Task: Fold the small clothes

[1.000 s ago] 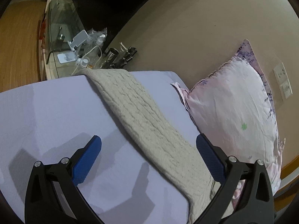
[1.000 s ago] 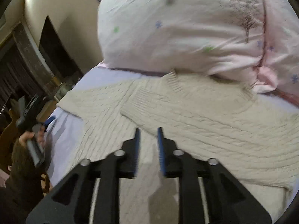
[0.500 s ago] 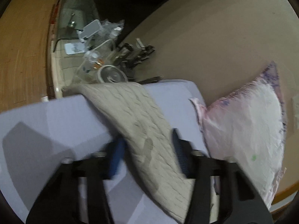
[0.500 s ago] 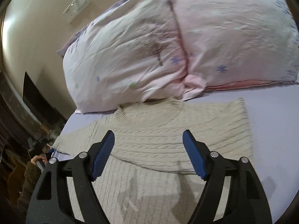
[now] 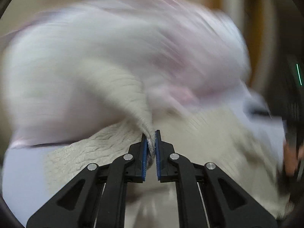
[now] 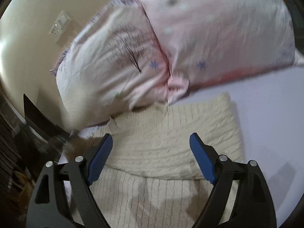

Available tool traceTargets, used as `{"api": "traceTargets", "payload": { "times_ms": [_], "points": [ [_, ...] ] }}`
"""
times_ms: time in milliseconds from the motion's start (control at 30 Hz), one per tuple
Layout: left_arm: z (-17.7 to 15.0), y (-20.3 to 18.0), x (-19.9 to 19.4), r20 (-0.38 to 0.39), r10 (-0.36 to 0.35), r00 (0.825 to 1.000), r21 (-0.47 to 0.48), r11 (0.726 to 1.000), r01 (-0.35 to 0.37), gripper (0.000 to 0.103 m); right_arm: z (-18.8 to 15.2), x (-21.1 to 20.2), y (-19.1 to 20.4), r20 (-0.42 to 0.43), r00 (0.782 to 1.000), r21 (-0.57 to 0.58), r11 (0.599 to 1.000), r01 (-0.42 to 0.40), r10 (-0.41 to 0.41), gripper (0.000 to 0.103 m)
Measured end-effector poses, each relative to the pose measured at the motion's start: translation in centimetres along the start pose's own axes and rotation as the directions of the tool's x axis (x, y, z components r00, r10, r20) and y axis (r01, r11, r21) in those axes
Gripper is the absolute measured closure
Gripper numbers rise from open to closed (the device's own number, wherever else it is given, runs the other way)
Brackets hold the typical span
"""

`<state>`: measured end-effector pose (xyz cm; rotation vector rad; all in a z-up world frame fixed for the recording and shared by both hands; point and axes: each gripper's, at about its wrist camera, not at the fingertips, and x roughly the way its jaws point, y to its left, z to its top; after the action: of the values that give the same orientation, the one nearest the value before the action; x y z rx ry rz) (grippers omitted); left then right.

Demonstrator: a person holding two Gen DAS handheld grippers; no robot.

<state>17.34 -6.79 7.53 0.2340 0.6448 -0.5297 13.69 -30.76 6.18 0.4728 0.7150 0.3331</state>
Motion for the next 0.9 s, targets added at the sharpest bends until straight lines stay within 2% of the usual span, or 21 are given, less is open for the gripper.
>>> {"api": "traceTargets", "payload": {
  "times_ms": [33,67,133,200,233,267,333,467,533,567,600,633,700,733,800,867,900],
  "points": [
    [-0.9,-3.2,2.4,-0.078,-0.020,0.997,0.092,0.995,0.027,0.096,-0.1,0.6,-0.6,-0.022,1.000,0.025,1.000,-0.004,0.004,0.022],
    [-1.7,-5.0,3.4,-0.115,-0.021,0.993,0.140,0.990,0.038,0.096,-0.1,1.0,-1.2,-0.040,0.999,0.048,0.999,-0.009,0.011,0.025],
    [-2.7,-5.7,3.4,-0.128,-0.039,0.991,0.141,0.988,0.057,0.094,-0.2,1.5,-2.4,-0.071,0.997,0.090,0.996,-0.013,0.019,0.038],
    [-2.9,-3.8,1.4,-0.097,-0.081,0.992,0.055,0.995,0.086,0.091,-0.3,1.8,-3.3,-0.090,0.996,0.108,0.994,-0.002,0.012,0.044],
    [-3.3,-2.0,-0.4,-0.068,-0.080,0.995,-0.013,0.997,0.079,0.087,-0.2,2.0,-3.7,-0.098,0.995,0.115,0.993,0.013,-0.002,0.048],
    [-3.5,-0.4,-1.6,-0.052,-0.069,0.996,-0.057,0.996,0.066,0.080,-0.1,2.3,-4.0,-0.106,0.994,0.122,0.992,0.025,-0.012,0.050],
    [-4.7,3.0,-4.6,-0.030,-0.024,0.999,-0.148,0.989,0.020,0.073,-0.2,2.6,-4.7,-0.115,0.993,0.148,0.988,0.051,-0.034,0.060],
    [-9.1,8.7,-9.8,-0.047,0.042,0.998,-0.314,0.948,-0.055,0.061,-0.4,1.5,-5.7,-0.077,0.992,0.163,0.981,0.110,-0.099,0.061],
    [-11.5,10.7,-11.5,-0.068,0.050,0.996,-0.388,0.919,-0.073,0.057,-0.7,2.0,-6.2,-0.100,0.988,0.171,0.976,0.136,-0.120,0.063],
    [-12.9,11.4,-12.1,-0.080,0.043,0.996,-0.430,0.900,-0.074,0.055,-0.8,2.7,-6.1,-0.129,0.984,0.163,0.976,0.142,-0.121,0.068],
    [-13.9,11.8,-12.6,-0.090,0.032,0.995,-0.462,0.884,-0.070,0.055,-1.1,3.9,-5.7,-0.165,0.978,0.126,0.981,0.146,-0.125,0.092],
    [-14.6,11.8,-12.8,-0.093,0.021,0.995,-0.483,0.873,-0.064,0.055,-1.3,4.3,-5.4,-0.164,0.978,0.106,0.983,0.150,-0.132,0.095],
    [-16.2,11.6,-13.4,-0.093,-0.007,0.996,-0.527,0.849,-0.043,0.055,-1.0,3.9,-5.4,-0.088,0.979,0.100,0.977,0.190,-0.181,0.095],
    [-16.8,11.6,-13.6,-0.092,-0.024,0.996,-0.542,0.840,-0.030,0.055,-0.7,3.4,-5.8,-0.060,0.982,0.123,0.975,0.187,-0.181,0.095],
    [-18.3,11.5,-14.3,-0.092,-0.054,0.994,-0.572,0.820,-0.008,0.055,-0.7,3.0,-6.0,-0.085,0.985,0.140,0.977,0.159,-0.149,0.092],
    [-19.6,11.1,-14.7,-0.097,-0.087,0.991,-0.596,0.803,0.013,0.054,-1.7,1.8,-5.3,-0.115,0.980,0.101,0.980,0.173,-0.161,0.079],
    [-20.2,10.8,-15.0,-0.097,-0.103,0.990,-0.606,0.795,0.023,0.054,-2.4,1.0,-5.1,-0.123,0.977,0.079,0.980,0.184,-0.174,0.063]
  ]
}}
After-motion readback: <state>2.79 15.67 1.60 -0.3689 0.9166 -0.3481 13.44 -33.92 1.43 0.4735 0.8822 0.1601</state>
